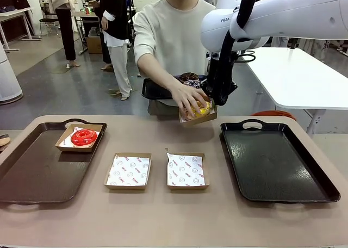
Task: Individually package the donuts and arrange them on the tray.
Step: Place the picked Paper togo box on the Handle tray while simultaneously picking up another Paper togo box from the table with the other hand.
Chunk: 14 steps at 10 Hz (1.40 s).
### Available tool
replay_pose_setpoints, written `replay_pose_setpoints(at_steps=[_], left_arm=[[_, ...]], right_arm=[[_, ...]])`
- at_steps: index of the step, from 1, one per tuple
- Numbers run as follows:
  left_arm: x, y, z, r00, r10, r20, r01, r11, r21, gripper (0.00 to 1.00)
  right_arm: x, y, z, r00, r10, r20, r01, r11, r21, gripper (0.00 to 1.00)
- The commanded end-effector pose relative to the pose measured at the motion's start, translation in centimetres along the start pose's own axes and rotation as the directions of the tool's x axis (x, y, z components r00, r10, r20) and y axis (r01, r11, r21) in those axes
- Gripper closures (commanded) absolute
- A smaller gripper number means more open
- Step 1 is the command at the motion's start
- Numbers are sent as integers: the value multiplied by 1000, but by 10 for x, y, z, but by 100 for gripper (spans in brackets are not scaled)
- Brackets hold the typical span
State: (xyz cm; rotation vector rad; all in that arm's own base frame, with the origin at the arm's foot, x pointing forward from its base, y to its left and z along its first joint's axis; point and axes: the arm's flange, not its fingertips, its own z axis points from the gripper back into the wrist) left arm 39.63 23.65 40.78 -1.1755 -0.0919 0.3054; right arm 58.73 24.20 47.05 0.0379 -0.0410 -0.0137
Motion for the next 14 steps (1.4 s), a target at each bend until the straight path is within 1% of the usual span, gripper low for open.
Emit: replay_pose_setpoints(at_steps=[1,9,10,11,12,13,14], left_arm=[[-2,0,1,1000,0,2,0,1000,-2,0],[-2,0,1,1000,0,2,0,1000,-2,0],[0,0,0,1000,0,0,0,1000,0,0],[6,-6,-1,1000,12,-23,-11,1000,13,0],[13,-20,-3,999,-3,-42,5,999,43,0],[14,-36,-6,999,-16,-48,20,997,77,0],[16,-60,-10,997,-38,-70,46,992,116,0]], right_arm=[[-1,-1,0,1000,-1,3,1,1000,1,100],[-1,-1,0,1000,-1,3,1,1000,1,100],[0,0,0,1000,0,0,0,1000,0,99],[-2,-3,3,999,50,2,-50,999,14,99],[-6,-10,10,998,65,-2,-65,997,35,99],[-13,-22,20,997,75,-5,-74,996,49,99],[-18,-39,32,996,87,11,-88,993,75,99]])
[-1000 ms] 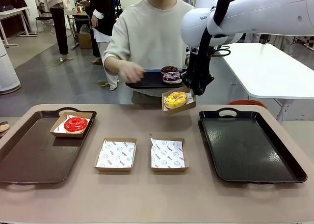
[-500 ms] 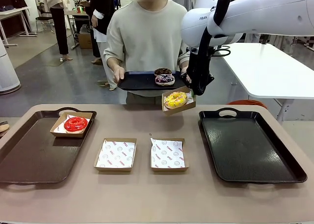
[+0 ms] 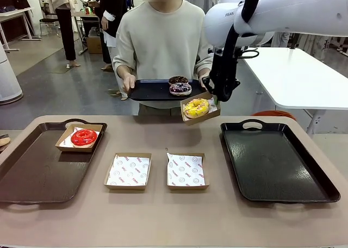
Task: Individually package the donuts and arrange them on the tray.
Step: Place the picked Paper togo box on the Handle tray while simultaneously picking up another Paper togo box from the table with the other hand.
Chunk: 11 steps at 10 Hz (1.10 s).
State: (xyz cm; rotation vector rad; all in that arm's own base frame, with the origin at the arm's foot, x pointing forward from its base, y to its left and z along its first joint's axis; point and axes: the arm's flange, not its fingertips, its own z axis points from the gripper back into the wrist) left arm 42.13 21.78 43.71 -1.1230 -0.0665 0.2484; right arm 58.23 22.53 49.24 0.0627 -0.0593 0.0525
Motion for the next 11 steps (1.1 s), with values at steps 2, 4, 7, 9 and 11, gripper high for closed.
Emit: replay_pose_setpoints(at_steps=[2,4,7,9,11], left_arm=[[-1,-71,-9,996,-37,-83,50,985,163,0],[-1,-113,-32,993,-64,-100,92,950,298,0],[-12,-163,-92,984,-95,-150,157,861,484,0],[-17,-177,-134,979,-99,-176,184,795,578,0],[-23,-182,-180,977,-97,-192,202,719,665,0]], right_arm=[[-31,-76,29,1000,-2,-2,3,995,103,99],[-49,-121,30,1000,-27,11,26,995,95,99],[-64,-172,6,999,-36,25,33,994,108,99],[-61,-185,-12,999,-43,30,39,992,123,99],[-53,-192,-34,998,-64,2,63,991,117,99]])
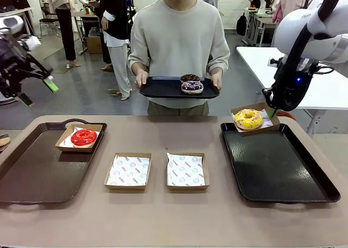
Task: Individually package the donuts and arrange them on the tray.
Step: Place the picked Paper togo box on the Handle tray while simultaneously picking up another Paper togo box from the table with the other hand.
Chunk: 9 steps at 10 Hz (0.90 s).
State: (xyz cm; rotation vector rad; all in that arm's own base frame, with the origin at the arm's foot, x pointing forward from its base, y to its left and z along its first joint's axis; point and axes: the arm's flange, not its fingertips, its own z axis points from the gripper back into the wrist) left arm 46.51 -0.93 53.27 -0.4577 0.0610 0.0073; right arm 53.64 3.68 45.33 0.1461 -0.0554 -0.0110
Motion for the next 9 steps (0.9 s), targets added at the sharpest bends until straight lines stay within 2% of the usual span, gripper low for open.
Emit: replay_pose_setpoints(at_steps=[1,4,6,9], left_arm=[[-2,-20,-28,1000,19,-4,-18,992,123,0],[2,-52,-72,1000,17,-15,-13,975,223,0],[1,-65,-105,999,23,29,-30,961,273,0],[-8,-81,-149,999,-26,43,10,940,340,0]], right_arm=[[10,-7,-19,1000,-11,-12,12,999,36,99],[25,-11,-46,997,-54,-60,56,998,27,99],[33,-12,-58,995,-69,-73,72,997,29,99],[36,-12,-67,994,-84,-76,86,996,25,99]])
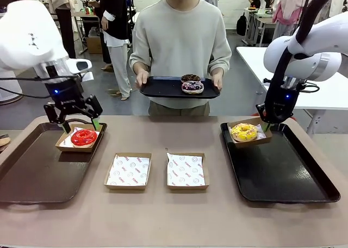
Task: Individually package the donuts and arrange them on the tray.
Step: Place the picked Paper togo box on the Handle tray while simultaneously picking up another Paper togo box from the table with the other hand.
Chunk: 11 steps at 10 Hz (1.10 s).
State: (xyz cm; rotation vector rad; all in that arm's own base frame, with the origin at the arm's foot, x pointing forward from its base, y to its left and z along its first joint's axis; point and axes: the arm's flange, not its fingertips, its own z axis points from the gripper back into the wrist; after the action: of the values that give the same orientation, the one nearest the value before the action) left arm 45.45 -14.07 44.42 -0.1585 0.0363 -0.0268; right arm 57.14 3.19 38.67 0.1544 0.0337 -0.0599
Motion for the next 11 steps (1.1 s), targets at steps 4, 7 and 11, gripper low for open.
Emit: replay_pose_setpoints(at_steps=[4,7,11], left_arm=[[-8,-28,-51,999,-11,32,7,993,114,0],[-9,-44,-75,999,-31,16,30,994,105,0],[-8,-57,-106,998,-40,-42,44,996,83,0]], right_arm=[[12,6,-16,999,-42,-4,42,999,12,99],[12,4,-18,999,-52,3,52,998,18,99],[7,1,-19,1000,-23,-14,23,1000,-2,99]])
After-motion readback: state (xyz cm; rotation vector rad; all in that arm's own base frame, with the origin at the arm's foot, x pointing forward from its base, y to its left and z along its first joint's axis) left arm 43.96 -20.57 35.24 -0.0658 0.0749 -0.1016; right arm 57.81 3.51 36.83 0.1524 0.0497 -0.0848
